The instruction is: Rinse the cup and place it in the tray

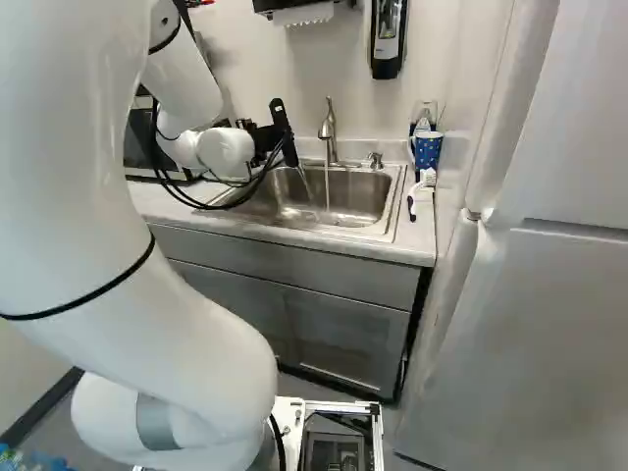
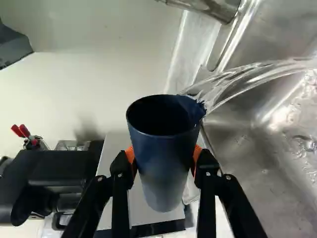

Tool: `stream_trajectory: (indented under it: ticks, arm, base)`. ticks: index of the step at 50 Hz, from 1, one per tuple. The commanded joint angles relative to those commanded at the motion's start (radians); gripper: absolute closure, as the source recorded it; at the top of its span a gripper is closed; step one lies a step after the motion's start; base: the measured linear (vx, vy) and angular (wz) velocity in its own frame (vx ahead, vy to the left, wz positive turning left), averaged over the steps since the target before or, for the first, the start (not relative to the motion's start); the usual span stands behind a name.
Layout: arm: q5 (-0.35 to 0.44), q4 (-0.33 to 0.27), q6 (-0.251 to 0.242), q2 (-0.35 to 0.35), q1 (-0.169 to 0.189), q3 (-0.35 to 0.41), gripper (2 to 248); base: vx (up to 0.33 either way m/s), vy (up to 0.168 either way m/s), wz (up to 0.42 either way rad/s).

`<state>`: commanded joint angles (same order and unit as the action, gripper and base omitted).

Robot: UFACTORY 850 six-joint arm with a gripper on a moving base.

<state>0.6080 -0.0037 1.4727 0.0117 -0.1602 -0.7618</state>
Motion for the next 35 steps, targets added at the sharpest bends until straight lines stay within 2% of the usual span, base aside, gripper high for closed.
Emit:
stream_trajectory:
  ticks: [35]
  arm:
    - [0.0,0.0,0.368,0.0,0.0,0.0,126]
  base:
    - [0.0,0.0,0.0]
